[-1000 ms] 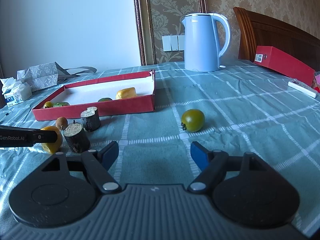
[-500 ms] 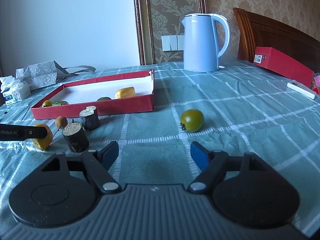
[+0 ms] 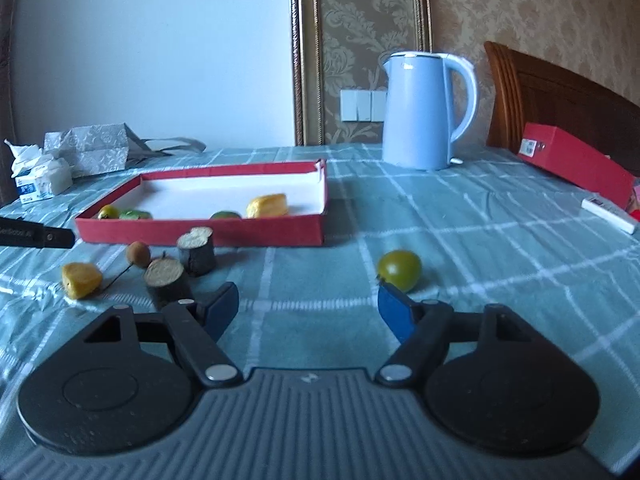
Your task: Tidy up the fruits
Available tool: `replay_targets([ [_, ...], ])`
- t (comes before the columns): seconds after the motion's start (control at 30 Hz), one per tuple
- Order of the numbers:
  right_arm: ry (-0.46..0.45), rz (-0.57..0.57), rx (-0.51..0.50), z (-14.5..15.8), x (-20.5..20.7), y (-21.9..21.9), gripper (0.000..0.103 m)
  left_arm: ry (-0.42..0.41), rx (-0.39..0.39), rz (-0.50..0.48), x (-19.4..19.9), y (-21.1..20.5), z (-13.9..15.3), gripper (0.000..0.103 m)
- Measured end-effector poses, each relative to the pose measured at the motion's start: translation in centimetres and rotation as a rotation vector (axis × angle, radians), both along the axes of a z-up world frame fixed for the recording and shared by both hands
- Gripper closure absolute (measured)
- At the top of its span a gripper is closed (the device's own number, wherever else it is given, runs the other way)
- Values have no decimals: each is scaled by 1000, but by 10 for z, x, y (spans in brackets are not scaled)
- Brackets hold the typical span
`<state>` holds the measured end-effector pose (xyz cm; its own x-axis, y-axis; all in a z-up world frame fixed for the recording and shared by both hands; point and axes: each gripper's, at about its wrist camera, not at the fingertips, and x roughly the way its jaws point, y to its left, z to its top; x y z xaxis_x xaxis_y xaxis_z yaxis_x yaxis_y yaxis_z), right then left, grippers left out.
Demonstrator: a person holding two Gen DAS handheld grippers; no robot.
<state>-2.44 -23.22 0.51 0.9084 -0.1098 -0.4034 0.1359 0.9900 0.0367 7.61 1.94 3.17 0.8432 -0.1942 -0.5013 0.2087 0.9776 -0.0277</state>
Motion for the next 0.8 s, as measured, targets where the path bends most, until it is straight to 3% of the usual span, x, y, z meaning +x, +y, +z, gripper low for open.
replay_targets([
  [0.23, 30, -105, 25, 3, 26, -42, 34, 18, -8, -14, 8, -3, -5, 75],
  [0.4, 41, -85, -39, 4, 47, -42, 34, 23, -4, -13, 10, -6, -6, 75],
  [0.53, 78, -70, -57, 1, 65, -40, 48, 31, 2, -8, 13, -7, -7, 75],
  [0.8, 126, -110, -73, -8, 77, -49, 48, 44, 3, -4, 18, -9, -10, 75],
])
